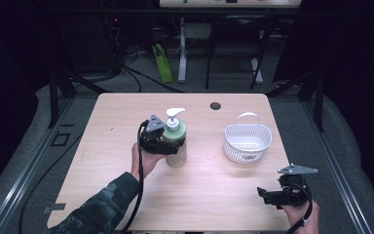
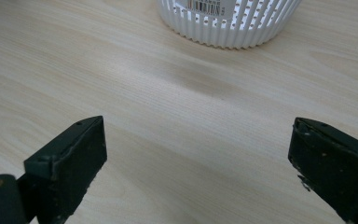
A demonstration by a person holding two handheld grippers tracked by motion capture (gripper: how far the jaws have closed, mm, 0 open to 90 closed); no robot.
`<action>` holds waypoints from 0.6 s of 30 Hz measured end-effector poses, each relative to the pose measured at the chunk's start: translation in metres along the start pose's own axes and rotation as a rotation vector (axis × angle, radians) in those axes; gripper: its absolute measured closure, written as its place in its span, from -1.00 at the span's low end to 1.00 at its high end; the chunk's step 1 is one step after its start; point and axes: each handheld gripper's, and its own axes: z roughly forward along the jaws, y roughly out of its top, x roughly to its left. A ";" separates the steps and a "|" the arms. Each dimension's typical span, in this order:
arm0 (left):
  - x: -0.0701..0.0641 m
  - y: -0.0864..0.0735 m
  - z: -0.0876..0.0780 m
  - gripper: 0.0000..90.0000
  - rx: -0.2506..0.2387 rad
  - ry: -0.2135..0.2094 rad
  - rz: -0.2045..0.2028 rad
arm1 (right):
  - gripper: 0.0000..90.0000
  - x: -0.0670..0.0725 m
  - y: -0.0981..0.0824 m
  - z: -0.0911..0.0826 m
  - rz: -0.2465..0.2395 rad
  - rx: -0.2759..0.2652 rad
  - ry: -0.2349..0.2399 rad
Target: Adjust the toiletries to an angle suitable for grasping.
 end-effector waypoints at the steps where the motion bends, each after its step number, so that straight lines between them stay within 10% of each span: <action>1: -0.001 0.000 0.000 -0.74 0.002 -0.001 0.001 | -0.91 0.000 0.000 0.000 0.000 0.001 0.000; 18: -0.017 0.003 0.008 -0.74 -0.002 -0.031 0.015 | -0.90 0.000 0.000 0.000 -0.008 0.006 0.005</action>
